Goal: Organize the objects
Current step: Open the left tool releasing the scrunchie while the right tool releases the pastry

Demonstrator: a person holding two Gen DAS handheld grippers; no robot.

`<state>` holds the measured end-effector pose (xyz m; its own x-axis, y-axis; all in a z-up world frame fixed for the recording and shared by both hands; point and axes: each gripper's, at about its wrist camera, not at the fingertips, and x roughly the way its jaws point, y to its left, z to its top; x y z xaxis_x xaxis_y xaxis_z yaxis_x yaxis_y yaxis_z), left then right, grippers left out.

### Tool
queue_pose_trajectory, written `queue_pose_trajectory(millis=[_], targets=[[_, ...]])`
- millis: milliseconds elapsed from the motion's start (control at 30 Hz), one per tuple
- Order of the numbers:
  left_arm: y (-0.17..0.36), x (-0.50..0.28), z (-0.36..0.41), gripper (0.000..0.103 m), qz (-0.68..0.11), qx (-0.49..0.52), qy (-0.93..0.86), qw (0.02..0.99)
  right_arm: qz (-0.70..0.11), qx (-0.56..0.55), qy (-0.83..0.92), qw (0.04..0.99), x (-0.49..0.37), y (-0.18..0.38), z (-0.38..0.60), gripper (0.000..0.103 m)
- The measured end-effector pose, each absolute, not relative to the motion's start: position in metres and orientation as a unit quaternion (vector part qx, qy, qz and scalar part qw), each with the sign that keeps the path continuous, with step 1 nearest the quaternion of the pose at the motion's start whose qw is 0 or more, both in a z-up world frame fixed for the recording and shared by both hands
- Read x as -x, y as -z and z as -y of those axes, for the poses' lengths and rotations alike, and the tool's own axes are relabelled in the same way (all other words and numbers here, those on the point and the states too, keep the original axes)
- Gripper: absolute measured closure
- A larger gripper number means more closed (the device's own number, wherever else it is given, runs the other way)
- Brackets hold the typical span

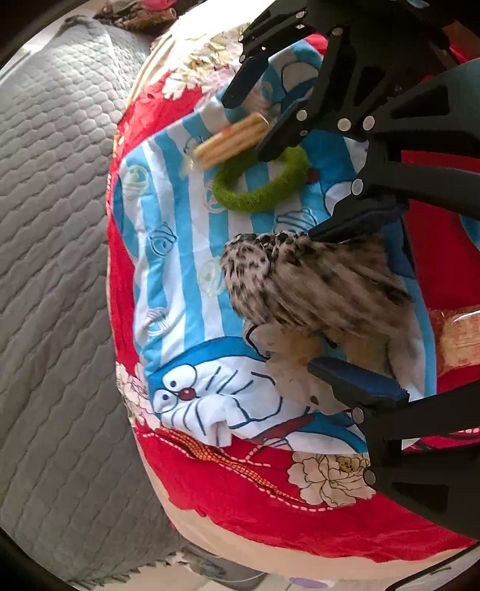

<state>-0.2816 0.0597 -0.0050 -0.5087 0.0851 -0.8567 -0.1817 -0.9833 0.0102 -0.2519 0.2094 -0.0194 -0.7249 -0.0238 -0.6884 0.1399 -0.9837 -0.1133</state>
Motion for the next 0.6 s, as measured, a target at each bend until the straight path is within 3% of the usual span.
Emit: queue_pose_trajectory(millis=[433, 600], targets=[[-0.013, 0.269, -0.04, 0.035, -0.002, 0.48, -0.875, 0.068, -0.104, -0.366, 0.924, 0.039, 0.231, 0.005, -0.205, 0.036], [-0.02, 0.254, -0.035, 0.029, 0.004, 0.472, -0.879, 0.066, -0.105, -0.38, 0.918, 0.04, 0.223, -0.002, -0.205, 0.036]])
